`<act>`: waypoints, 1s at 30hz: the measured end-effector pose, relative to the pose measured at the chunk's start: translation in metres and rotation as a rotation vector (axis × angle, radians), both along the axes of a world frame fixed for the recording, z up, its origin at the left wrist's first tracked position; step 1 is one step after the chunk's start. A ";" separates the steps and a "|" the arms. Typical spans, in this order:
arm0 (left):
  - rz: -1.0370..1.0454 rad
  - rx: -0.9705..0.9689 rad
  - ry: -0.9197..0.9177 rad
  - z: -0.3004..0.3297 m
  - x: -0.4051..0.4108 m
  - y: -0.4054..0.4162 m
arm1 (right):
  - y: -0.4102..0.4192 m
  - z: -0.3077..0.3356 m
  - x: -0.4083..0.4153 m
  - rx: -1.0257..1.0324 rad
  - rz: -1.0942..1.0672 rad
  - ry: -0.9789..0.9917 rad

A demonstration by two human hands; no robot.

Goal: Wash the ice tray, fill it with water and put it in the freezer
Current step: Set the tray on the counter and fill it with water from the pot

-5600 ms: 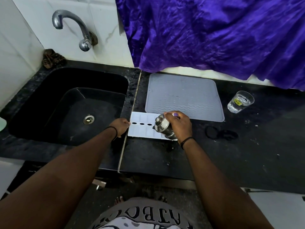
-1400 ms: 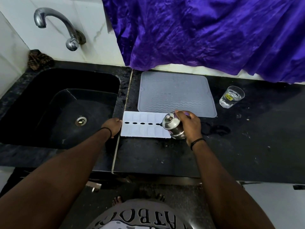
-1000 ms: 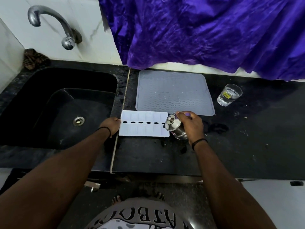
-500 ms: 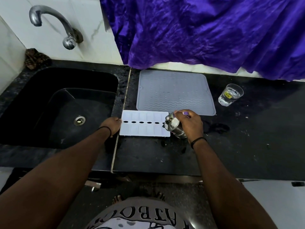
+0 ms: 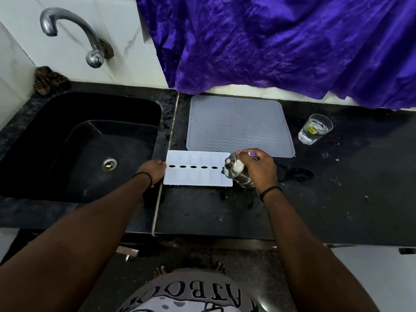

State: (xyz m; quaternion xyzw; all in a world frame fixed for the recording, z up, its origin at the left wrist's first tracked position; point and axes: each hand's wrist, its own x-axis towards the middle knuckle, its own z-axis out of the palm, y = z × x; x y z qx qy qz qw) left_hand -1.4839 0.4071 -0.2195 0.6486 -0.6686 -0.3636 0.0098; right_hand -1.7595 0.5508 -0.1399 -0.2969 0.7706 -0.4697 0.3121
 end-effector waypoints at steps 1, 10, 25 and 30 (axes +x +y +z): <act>0.004 0.004 0.004 0.000 0.000 0.000 | 0.000 0.000 0.000 0.000 0.001 -0.001; -0.012 -0.005 -0.011 0.000 -0.001 0.000 | 0.000 0.001 0.001 -0.009 0.008 0.000; -0.006 -0.020 -0.016 -0.001 -0.001 0.000 | 0.007 0.001 -0.012 -0.018 -0.058 -0.020; -0.016 -0.037 -0.030 0.001 -0.001 0.001 | 0.010 0.001 -0.016 -0.024 -0.068 -0.029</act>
